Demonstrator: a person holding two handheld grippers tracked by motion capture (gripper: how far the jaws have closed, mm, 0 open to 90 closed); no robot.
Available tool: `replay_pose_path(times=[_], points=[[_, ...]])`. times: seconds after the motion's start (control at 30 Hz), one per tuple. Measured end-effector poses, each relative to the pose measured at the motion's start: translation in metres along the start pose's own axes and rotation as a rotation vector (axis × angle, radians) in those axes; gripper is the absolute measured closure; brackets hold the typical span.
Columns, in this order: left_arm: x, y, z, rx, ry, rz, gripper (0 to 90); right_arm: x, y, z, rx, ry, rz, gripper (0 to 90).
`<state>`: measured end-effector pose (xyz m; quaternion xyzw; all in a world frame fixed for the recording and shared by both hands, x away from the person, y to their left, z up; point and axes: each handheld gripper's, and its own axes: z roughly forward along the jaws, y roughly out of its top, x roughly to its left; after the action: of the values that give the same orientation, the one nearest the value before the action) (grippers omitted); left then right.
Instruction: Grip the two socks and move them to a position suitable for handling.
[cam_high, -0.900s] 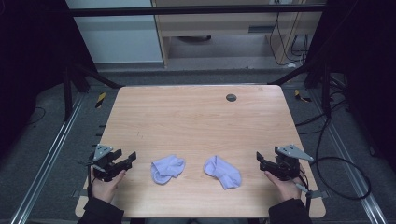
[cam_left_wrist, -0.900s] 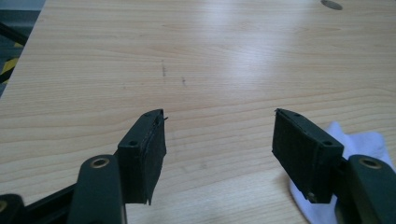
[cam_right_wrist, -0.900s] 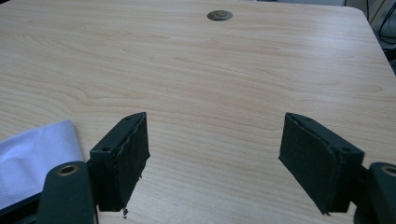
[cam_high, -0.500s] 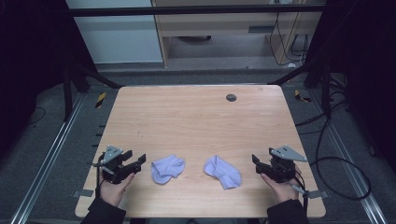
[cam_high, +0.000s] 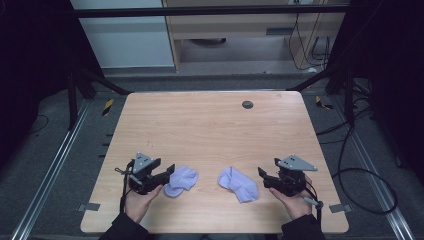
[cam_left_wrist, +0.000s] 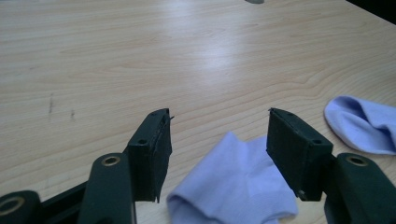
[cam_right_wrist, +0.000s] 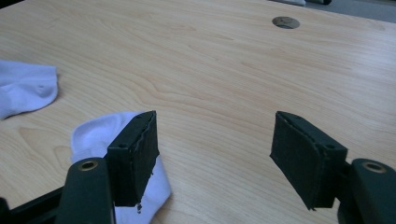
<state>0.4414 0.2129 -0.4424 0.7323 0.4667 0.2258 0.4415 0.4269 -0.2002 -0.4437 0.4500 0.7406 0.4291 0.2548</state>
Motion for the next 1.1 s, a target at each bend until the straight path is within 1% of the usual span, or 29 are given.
replay_pose_path(times=[0.03, 0.07, 0.1, 0.13, 0.17, 0.2, 0.43, 0.47, 0.5, 0.6, 0.67, 0.7, 0.77, 0.8, 0.87, 0.93, 1.0, 1.03, 1.1], points=[[0.000, 0.000, 0.000, 0.000, 0.000, 0.000, 40.1, 0.002, 0.001, 0.000, 0.002, 0.005, -0.001, 32.3], [-0.005, 0.004, 0.002, -0.004, -0.010, -0.002, 40.6, 0.004, 0.001, 0.000, 0.004, 0.012, -0.005, 32.8], [-0.005, 0.004, 0.002, -0.004, -0.010, -0.002, 41.3, 0.004, 0.001, 0.000, 0.004, 0.012, -0.005, 32.8], [-0.010, 0.007, 0.005, -0.003, -0.022, 0.001, 41.7, 0.007, 0.002, 0.001, 0.011, 0.022, -0.021, 33.9], [-0.010, 0.007, 0.005, -0.003, -0.022, 0.001, 42.2, 0.007, 0.002, 0.001, 0.011, 0.022, -0.021, 33.9], [-0.013, 0.008, 0.007, -0.004, -0.024, 0.004, 42.2, 0.009, 0.003, 0.001, 0.013, 0.029, -0.031, 34.6], [-0.034, 0.013, 0.021, 0.018, -0.051, 0.025, 45.3, 0.019, 0.003, 0.001, 0.036, 0.073, -0.055, 39.9], [-0.039, 0.014, 0.025, 0.023, -0.058, 0.037, 45.9, 0.020, 0.002, 0.001, 0.040, 0.084, -0.058, 41.7], [-0.039, 0.014, 0.025, 0.023, -0.058, 0.037, 46.4, 0.020, 0.002, 0.001, 0.040, 0.084, -0.058, 41.7], [-0.047, 0.016, 0.030, 0.025, -0.070, 0.044, 47.1, 0.023, 0.000, 0.002, 0.059, 0.097, -0.063, 44.4], [-0.054, 0.017, 0.033, 0.033, -0.079, 0.055, 48.4, 0.025, -0.002, 0.003, 0.078, 0.105, -0.077, 47.9], [-0.054, 0.017, 0.033, 0.033, -0.079, 0.055, 48.8, 0.025, -0.002, 0.003, 0.078, 0.105, -0.077, 47.9], [-0.057, 0.017, 0.036, 0.037, -0.083, 0.059, 49.2, 0.027, -0.003, 0.004, 0.087, 0.111, -0.089, 49.2], [-0.060, 0.016, 0.038, 0.038, -0.087, 0.062, 49.6, 0.028, -0.004, 0.005, 0.090, 0.114, -0.087, 49.2], [-0.064, 0.015, 0.042, 0.048, -0.088, 0.072, 50.8, 0.031, -0.007, 0.006, 0.104, 0.132, -0.091, 50.6], [-0.065, 0.015, 0.043, 0.049, -0.089, 0.075, 51.3, 0.032, -0.008, 0.006, 0.109, 0.137, -0.090, 51.3], [-0.068, 0.014, 0.046, 0.057, -0.088, 0.084, 52.5, 0.034, -0.011, 0.008, 0.124, 0.146, -0.103, 53.2], [-0.071, 0.014, 0.049, 0.062, -0.088, 0.086, 53.1, 0.035, -0.012, 0.008, 0.131, 0.149, -0.102, 53.7], [-0.073, 0.013, 0.050, 0.068, -0.090, 0.092, 53.9, 0.035, -0.014, 0.008, 0.134, 0.156, -0.103, 54.3]])
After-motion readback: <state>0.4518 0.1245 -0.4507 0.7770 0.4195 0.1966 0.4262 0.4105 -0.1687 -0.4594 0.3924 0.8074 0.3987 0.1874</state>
